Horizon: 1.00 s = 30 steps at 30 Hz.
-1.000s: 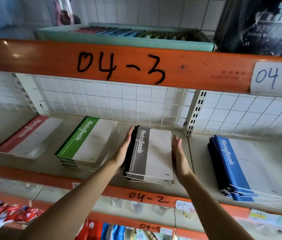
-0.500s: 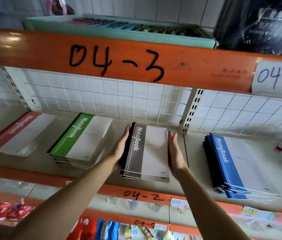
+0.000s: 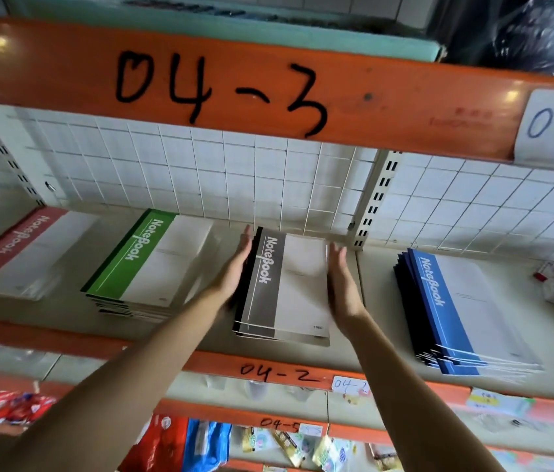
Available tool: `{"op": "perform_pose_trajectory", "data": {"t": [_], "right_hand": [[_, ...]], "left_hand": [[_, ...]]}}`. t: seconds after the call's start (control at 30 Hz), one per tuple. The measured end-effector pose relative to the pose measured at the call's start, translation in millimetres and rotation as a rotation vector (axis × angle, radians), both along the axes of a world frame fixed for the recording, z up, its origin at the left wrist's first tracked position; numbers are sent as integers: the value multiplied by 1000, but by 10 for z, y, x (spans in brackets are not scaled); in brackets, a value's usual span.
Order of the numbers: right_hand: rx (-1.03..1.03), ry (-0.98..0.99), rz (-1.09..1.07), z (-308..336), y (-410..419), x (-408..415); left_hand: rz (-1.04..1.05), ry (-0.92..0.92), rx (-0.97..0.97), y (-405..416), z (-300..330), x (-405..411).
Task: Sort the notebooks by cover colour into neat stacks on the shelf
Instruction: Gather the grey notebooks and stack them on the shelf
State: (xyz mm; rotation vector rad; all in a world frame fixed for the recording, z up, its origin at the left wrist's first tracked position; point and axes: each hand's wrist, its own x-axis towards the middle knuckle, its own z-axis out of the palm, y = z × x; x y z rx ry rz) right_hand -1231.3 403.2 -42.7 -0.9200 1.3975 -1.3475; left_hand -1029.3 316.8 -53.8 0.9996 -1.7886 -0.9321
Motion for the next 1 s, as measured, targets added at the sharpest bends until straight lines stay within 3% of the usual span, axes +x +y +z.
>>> {"op": "perform_pose_trajectory", "data": {"t": [0.07, 0.1, 0.17, 0.2, 0.23, 0.27, 0.33, 0.47, 0.53, 0.6, 0.73, 0.87, 1.0], "right_hand": [[33, 49, -100, -5, -23, -8], [23, 38, -109, 24, -20, 39], [7, -13, -12, 50, -2, 115], [20, -25, -3, 14, -17, 84], [22, -65, -4, 48, -24, 53], [21, -92, -43, 50, -29, 6], [6, -109, -106, -10, -63, -17], [12, -7, 8, 51, -33, 99], [-28, -102, -74, 101, -54, 8], [-40, -74, -125, 78, -60, 61], [24, -4, 9, 100, -30, 81], [6, -20, -124, 99, -23, 20], [12, -45, -32, 74, -16, 64]], "left_hand": [[-218, 723, 441, -25, 116, 59], [-72, 777, 613, 26, 142, 21], [106, 94, 277, 87, 108, -101], [38, 114, 376, 47, 112, -104], [-41, 250, 570, 20, 150, -155], [-38, 315, 625, -16, 136, -155], [46, 240, 560, 2, 164, -184], [-56, 239, 607, -23, 142, -165], [-15, 239, 659, -83, 151, -78], [15, 252, 574, 18, 233, -103], [-54, 255, 651, 31, 258, -153], [65, 241, 562, 60, 287, -105], [24, 241, 660, 77, 310, -135]]}}
